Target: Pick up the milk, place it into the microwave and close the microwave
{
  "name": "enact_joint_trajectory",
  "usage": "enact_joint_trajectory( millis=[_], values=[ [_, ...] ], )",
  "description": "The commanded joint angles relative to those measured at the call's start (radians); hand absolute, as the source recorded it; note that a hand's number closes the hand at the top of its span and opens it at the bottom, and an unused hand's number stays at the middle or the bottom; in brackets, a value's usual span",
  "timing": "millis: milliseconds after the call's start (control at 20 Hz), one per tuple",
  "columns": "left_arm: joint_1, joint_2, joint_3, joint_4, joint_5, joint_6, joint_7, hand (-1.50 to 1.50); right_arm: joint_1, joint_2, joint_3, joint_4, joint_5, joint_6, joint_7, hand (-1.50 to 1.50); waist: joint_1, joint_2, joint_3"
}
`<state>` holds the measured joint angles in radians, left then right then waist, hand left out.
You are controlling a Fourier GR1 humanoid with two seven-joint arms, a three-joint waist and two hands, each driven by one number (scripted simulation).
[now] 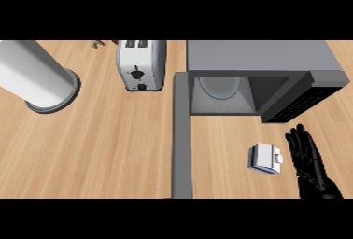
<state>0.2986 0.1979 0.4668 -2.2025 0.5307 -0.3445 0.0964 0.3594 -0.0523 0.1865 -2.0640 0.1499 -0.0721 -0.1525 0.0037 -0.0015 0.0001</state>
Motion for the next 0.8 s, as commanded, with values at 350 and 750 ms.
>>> enact_joint_trajectory(
  millis=[350, 750],
  values=[
    [0.053, 0.000, 0.107, 0.014, 0.093, -0.106, 0.005, -1.50, -0.036, 0.024, -0.127, 0.335, -0.034, -0.036, -0.229, -1.50, 0.003, 0.000, 0.000],
    [0.032, -0.015, 0.119, -0.057, 0.119, -0.073, 0.087, -1.50, -0.128, -0.034, -0.283, 0.622, -0.113, 0.023, -0.397, -1.50, 0.003, 0.001, 0.001]
  ],
)
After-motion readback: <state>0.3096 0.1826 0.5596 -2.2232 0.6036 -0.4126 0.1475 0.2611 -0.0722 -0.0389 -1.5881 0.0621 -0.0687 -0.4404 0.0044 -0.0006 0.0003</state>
